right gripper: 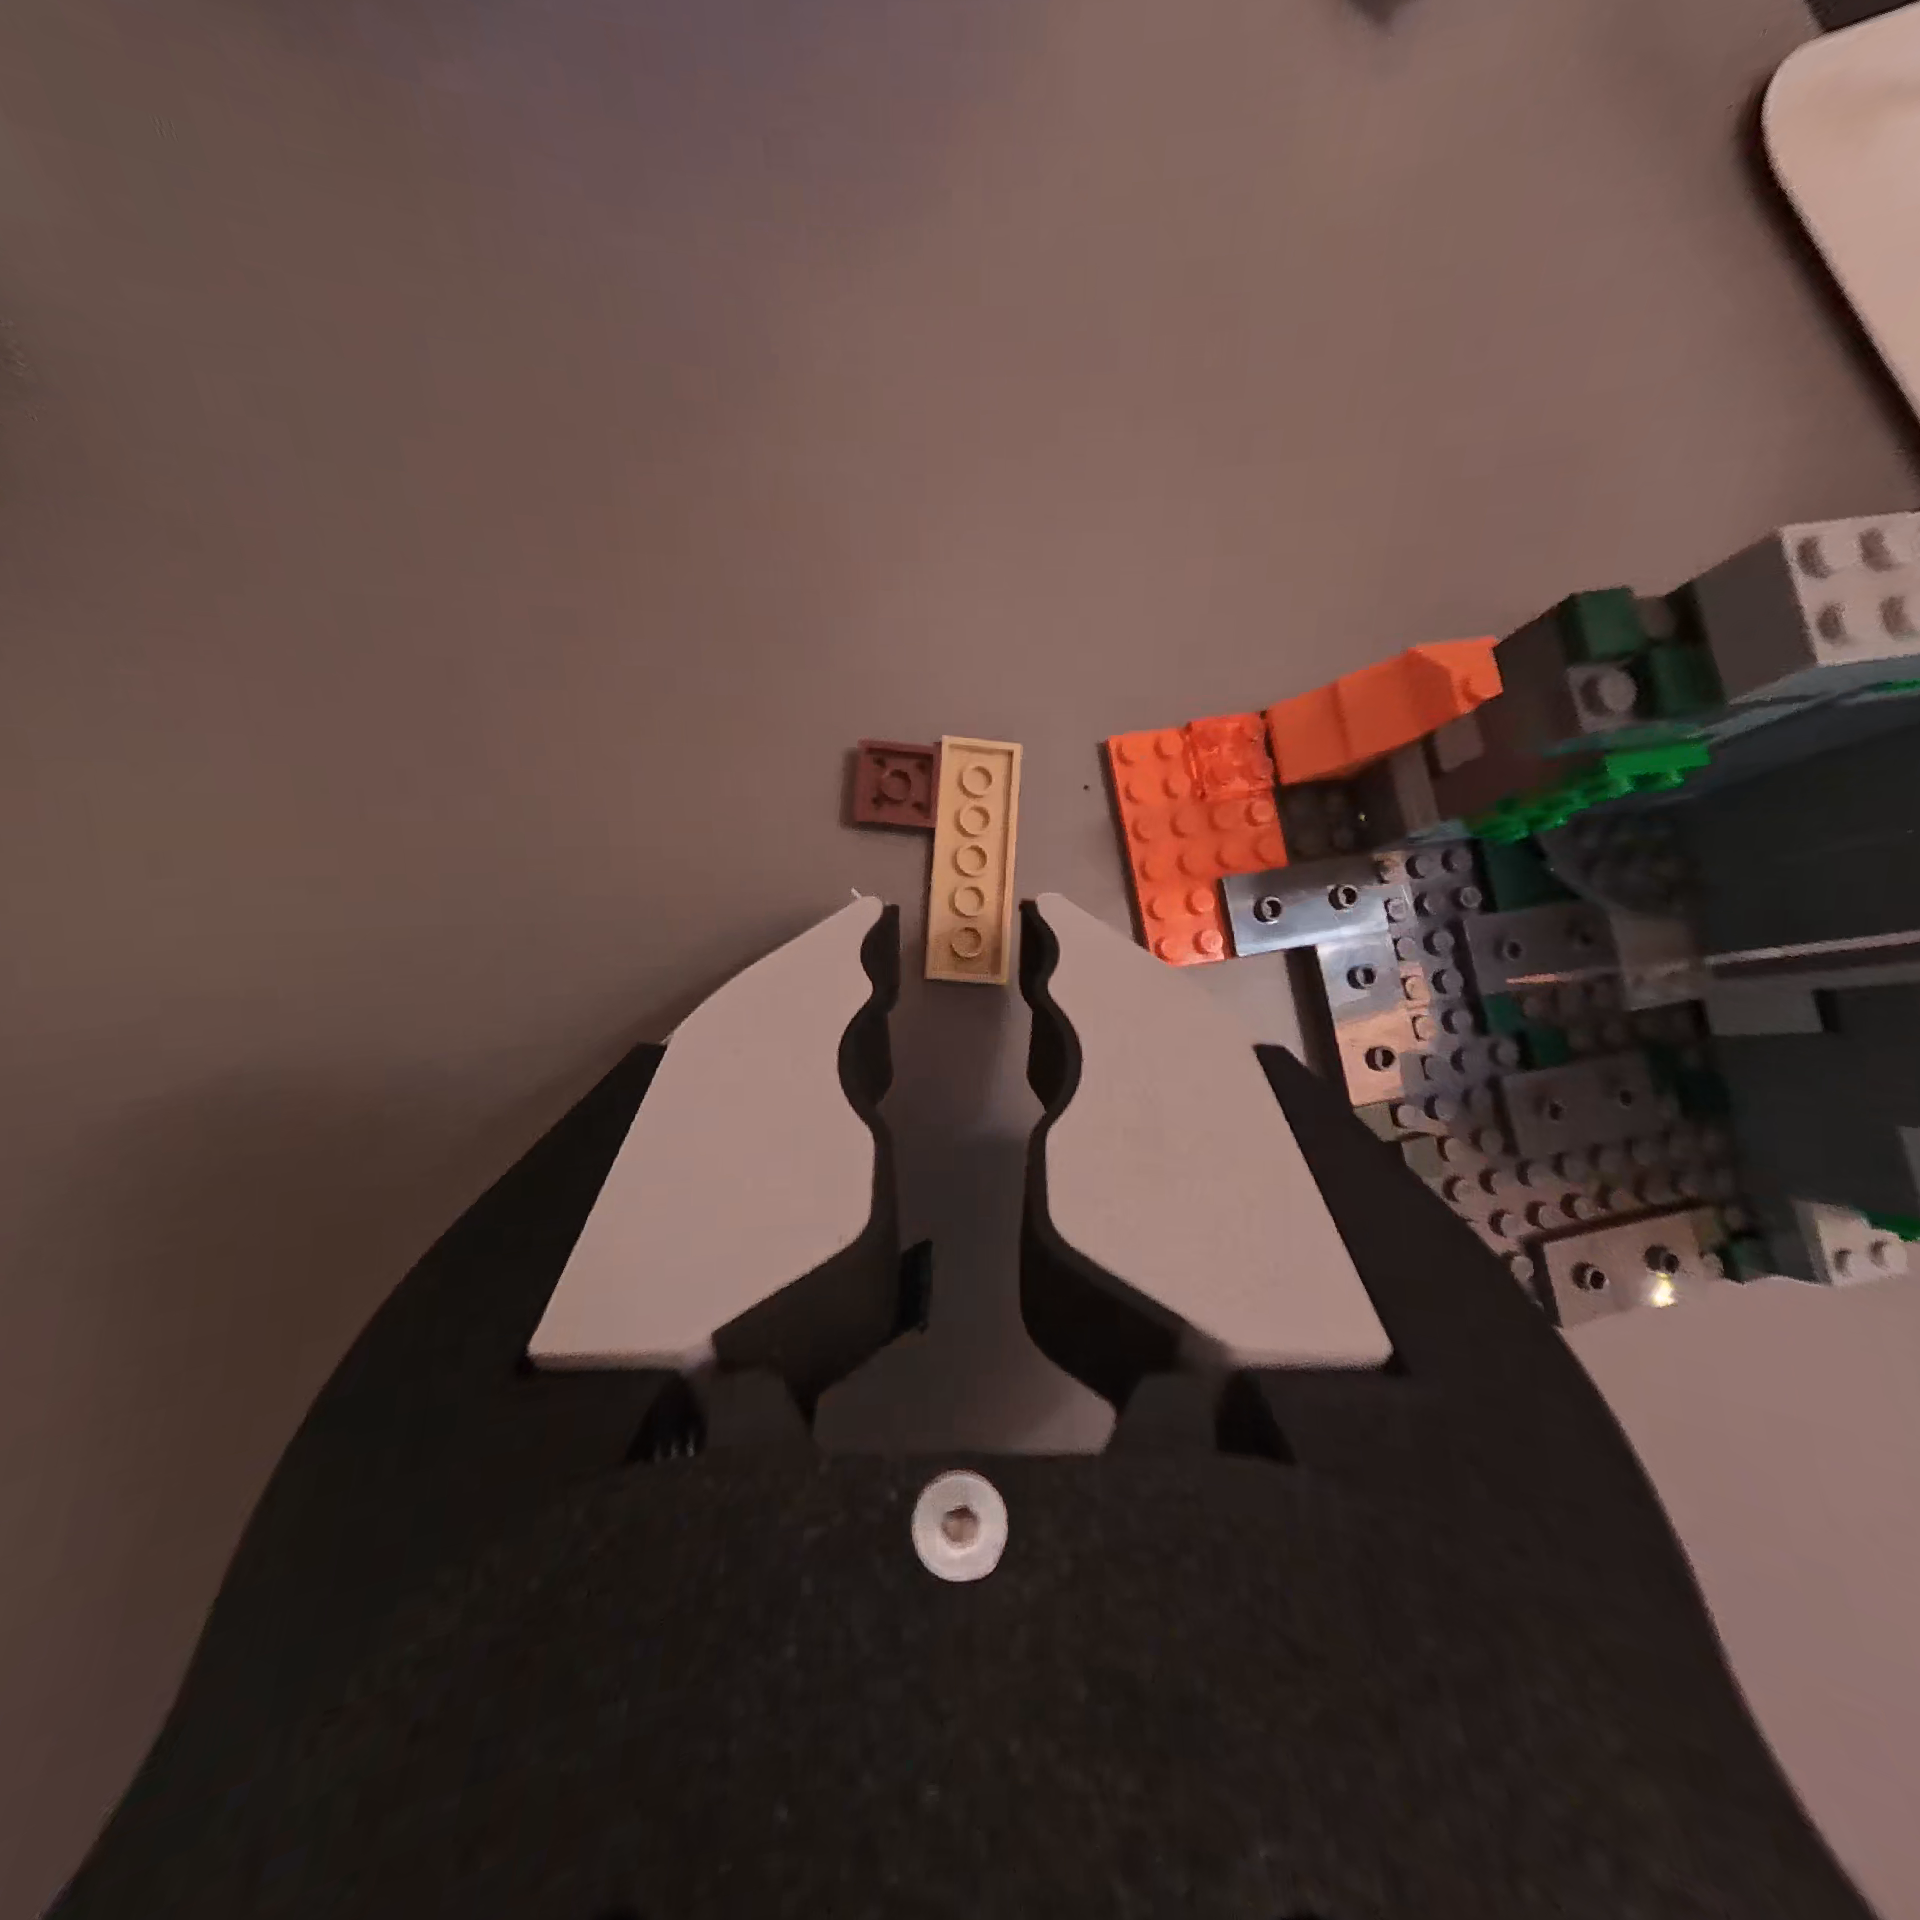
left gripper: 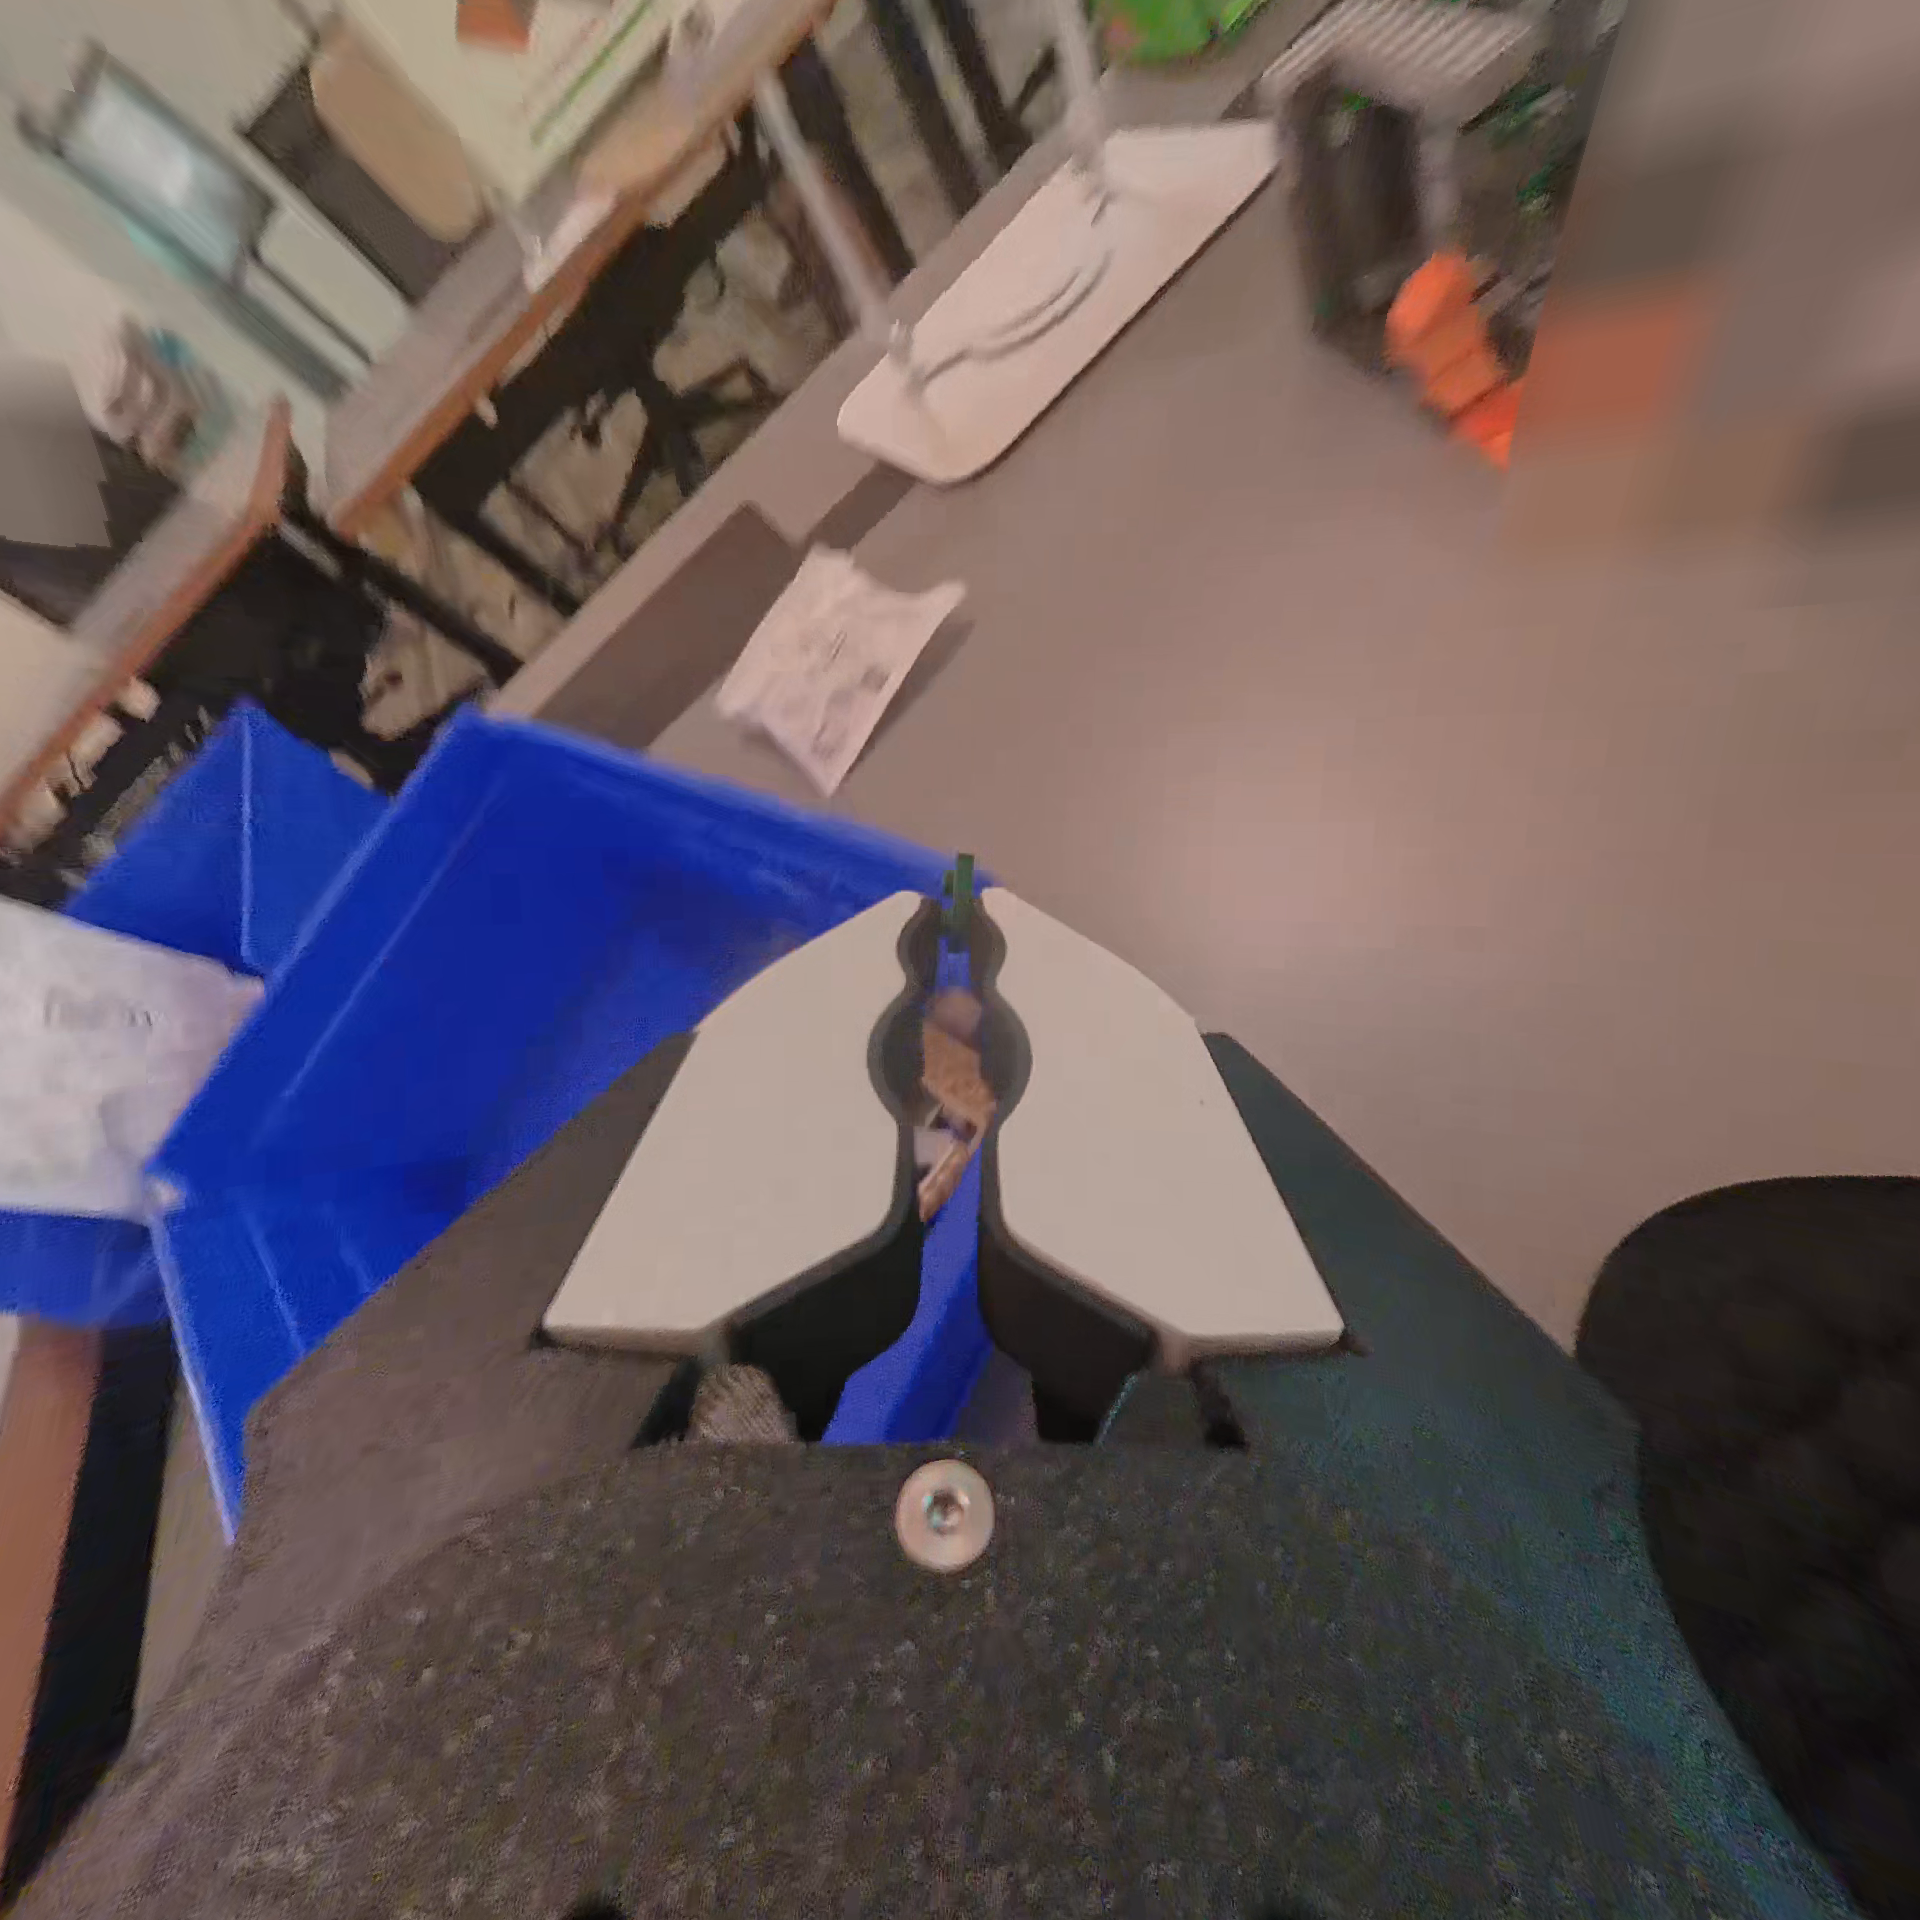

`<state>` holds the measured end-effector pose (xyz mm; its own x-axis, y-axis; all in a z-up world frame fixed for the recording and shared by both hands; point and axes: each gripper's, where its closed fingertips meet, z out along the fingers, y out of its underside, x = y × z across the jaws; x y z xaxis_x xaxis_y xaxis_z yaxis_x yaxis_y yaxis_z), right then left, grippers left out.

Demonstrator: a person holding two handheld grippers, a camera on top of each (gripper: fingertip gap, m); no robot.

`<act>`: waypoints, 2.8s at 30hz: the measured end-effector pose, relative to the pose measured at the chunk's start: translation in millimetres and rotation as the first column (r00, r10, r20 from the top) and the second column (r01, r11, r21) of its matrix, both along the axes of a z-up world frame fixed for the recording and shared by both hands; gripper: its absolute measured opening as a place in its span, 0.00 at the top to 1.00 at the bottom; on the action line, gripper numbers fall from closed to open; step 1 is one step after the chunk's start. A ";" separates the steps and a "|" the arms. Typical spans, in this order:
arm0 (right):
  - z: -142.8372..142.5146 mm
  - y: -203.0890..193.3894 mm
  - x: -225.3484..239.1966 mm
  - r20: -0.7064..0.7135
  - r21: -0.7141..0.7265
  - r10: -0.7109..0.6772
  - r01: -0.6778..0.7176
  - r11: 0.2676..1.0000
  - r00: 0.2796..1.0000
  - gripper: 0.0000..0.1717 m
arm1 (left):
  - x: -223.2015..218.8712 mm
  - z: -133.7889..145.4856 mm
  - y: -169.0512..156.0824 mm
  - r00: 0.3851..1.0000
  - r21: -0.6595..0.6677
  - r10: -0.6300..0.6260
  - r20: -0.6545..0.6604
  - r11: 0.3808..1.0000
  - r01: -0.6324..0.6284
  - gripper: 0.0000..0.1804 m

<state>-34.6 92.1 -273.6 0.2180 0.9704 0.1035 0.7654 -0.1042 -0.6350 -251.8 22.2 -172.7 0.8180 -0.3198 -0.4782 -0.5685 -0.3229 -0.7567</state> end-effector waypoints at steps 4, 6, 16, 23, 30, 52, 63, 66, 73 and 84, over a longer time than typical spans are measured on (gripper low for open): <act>-5.8 3.7 1.9 0.034 -0.022 -0.023 0.023 0.999 0.999 0.87 | -37.4 -20.5 1.4 0.987 -0.137 0.122 0.101 0.985 -0.108 0.97; -8.7 3.1 1.7 0.040 -0.044 -0.024 0.026 0.999 0.999 0.87 | -46.6 -30.7 1.5 0.975 -0.196 0.160 0.155 0.972 -0.128 0.97; -10.9 2.2 0.9 0.052 -0.094 -0.027 0.031 0.995 0.998 0.91 | -56.7 -45.9 2.5 0.958 -0.223 0.209 0.198 0.961 -0.163 0.80; 2.4 -0.6 0.7 -0.021 -0.108 -0.027 0.025 0.994 0.999 1.00 | -6.4 -8.1 -4.3 0.999 0.010 -0.017 0.052 1.000 0.017 0.82; 13.4 1.4 5.5 -0.044 -0.086 -0.039 0.035 0.996 0.998 1.00 | 50.9 -9.1 -11.1 0.979 0.039 -0.186 -0.087 0.981 0.190 0.83; -9.6 5.7 -2.5 0.028 -0.105 -0.065 0.068 0.992 0.997 0.91 | 102.3 -36.0 -13.8 0.942 -0.025 -0.322 -0.092 0.947 0.321 0.84; 15.0 -5.6 -4.0 -0.073 -0.132 -0.036 0.026 0.991 0.997 0.92 | 121.8 -43.9 -8.7 0.920 -0.034 -0.376 -0.109 0.927 0.375 0.84; 22.2 -14.3 -8.4 -0.110 -0.156 -0.011 -0.006 0.988 0.994 0.92 | 127.7 -46.3 -5.9 0.909 -0.033 -0.398 -0.125 0.917 0.397 0.83; 37.7 -53.8 -24.4 -0.221 -0.291 0.103 -0.166 0.942 0.970 0.92 | 145.5 -55.6 2.8 0.833 -0.011 -0.469 -0.294 0.873 0.487 0.79; 41.9 -83.5 -31.2 -0.289 -0.398 0.191 -0.299 0.867 0.938 0.95 | 156.1 -65.4 0.5 0.724 -0.019 -0.480 -0.496 0.839 0.543 0.97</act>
